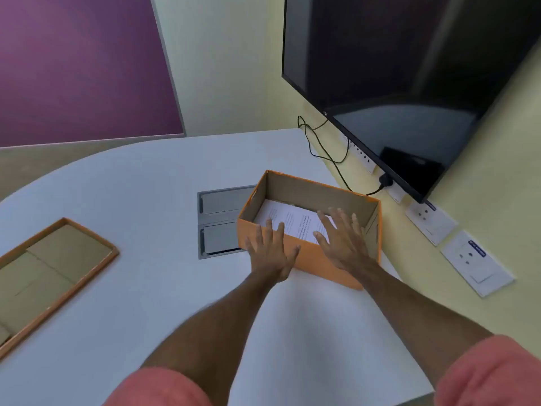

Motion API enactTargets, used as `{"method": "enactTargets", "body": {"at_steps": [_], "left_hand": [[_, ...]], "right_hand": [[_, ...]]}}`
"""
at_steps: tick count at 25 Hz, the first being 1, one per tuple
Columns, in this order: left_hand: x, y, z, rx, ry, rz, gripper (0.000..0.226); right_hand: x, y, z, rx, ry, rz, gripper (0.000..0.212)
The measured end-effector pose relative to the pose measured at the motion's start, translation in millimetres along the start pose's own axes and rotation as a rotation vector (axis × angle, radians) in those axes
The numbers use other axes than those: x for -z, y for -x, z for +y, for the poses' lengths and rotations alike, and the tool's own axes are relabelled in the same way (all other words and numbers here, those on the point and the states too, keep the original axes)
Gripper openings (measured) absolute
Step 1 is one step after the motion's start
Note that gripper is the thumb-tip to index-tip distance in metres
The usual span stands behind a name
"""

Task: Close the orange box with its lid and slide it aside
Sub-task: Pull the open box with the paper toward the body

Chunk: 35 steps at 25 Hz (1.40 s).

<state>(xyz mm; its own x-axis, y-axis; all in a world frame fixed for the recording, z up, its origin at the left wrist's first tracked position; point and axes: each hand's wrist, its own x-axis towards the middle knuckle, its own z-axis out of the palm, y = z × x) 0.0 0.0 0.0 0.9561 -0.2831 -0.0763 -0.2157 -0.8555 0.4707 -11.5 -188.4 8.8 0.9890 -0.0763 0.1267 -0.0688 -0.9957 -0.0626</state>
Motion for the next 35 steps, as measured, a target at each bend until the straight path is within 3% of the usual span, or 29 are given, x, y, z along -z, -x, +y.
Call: {"method": "enactTargets", "body": {"at_steps": [4, 10, 19, 21, 25, 27, 32, 35], "left_hand": [[-41, -18, 41, 0.224, 0.157, -0.042, 0.075], [-75, -50, 67, 0.42, 0.176, 0.065, 0.086], [-88, -56, 58, 0.428, 0.178, 0.123, 0.09], [-84, -59, 52, 0.415, 0.174, 0.123, 0.089], [-74, -64, 33, 0.38, 0.154, 0.099, 0.085], [-69, -67, 25, 0.379, 0.128, 0.074, 0.085], [-53, -67, 5, 0.384, 0.138, 0.089, 0.089], [-53, -65, 13, 0.485, 0.398, 0.154, 0.092]], "right_hand": [[-9, -42, 47, -0.002, 0.03, -0.078, 0.059], [-27, -109, 82, 0.045, 0.078, -0.116, 0.065], [-40, -155, 91, -0.063, 0.051, -0.331, 0.085], [-39, -153, 90, -0.066, 0.054, -0.306, 0.079], [-36, -143, 89, -0.055, 0.007, -0.131, 0.036], [-34, -138, 89, -0.037, -0.011, -0.093, 0.025], [-33, -143, 92, -0.074, -0.055, -0.179, 0.024], [-33, -150, 91, -0.15, -0.162, -0.348, 0.037]]}}
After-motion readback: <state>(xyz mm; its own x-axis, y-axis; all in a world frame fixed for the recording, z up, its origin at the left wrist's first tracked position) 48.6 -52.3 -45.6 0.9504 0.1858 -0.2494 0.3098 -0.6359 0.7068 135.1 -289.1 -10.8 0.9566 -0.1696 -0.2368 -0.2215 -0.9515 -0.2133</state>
